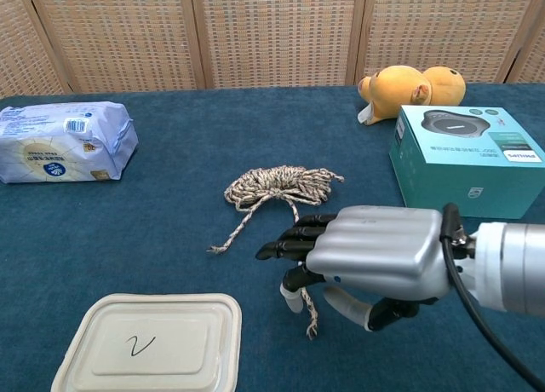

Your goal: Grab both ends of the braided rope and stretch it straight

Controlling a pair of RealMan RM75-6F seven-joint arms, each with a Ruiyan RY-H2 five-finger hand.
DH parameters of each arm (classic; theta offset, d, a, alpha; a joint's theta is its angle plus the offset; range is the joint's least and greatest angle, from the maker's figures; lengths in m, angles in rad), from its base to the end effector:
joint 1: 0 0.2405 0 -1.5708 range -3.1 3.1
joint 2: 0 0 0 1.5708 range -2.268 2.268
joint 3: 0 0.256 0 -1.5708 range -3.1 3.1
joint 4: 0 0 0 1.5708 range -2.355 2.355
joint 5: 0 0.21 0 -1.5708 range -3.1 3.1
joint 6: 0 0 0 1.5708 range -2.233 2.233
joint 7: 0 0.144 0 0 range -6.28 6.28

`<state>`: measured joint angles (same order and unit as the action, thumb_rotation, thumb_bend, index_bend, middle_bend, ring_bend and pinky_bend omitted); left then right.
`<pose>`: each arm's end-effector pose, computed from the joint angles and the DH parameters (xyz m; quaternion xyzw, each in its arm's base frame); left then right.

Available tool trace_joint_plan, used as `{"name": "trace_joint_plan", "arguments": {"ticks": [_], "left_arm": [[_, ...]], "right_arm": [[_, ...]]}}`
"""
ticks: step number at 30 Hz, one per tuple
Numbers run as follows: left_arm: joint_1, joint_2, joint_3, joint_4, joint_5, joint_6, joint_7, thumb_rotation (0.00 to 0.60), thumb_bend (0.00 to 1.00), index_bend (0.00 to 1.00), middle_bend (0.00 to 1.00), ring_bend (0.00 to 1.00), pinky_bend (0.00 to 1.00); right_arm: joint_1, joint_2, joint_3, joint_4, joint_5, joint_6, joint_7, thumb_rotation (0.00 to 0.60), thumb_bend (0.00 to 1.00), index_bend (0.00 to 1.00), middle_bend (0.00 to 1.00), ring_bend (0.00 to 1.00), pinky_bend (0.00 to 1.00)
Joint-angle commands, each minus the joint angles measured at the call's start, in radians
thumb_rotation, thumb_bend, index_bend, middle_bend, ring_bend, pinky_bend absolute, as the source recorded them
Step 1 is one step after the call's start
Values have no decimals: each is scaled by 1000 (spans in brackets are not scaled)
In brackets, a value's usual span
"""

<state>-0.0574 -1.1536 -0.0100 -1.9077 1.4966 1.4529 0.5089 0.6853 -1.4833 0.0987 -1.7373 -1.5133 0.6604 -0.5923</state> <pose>-0.2535 0.1596 0.1202 -0.6508 -0.3572 -0.3094 0.5942 -0.1054 -0.2402 -0.0500 0.9134 -0.1697 0.2937 0.2251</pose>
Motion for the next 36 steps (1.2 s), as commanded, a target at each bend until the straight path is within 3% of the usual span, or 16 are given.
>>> {"name": "trace_joint_plan", "arguments": {"ticks": [1, 21, 27, 36], "left_arm": [[0, 0, 0, 0, -1, 1, -2, 600, 0, 0, 0, 0, 0], [-6, 1, 8, 1, -4, 4, -5, 600, 0, 0, 0, 0, 0], [-9, 1, 10, 2, -7, 1, -5, 600, 0, 0, 0, 0, 0], [-11, -4, 15, 0, -7, 2, 7, 600, 0, 0, 0, 0, 0]], "right_arm": [[13, -20, -5, 14, 33, -1, -35, 600, 796, 329, 0, 0, 0], [41, -99, -68, 73, 161, 50, -156, 600, 796, 343, 0, 0, 0], [35, -74, -100, 103, 172, 86, -177, 600, 797, 355, 0, 0, 0], [26, -14, -97, 136, 203, 141, -165, 600, 794, 357, 0, 0, 0]]}}
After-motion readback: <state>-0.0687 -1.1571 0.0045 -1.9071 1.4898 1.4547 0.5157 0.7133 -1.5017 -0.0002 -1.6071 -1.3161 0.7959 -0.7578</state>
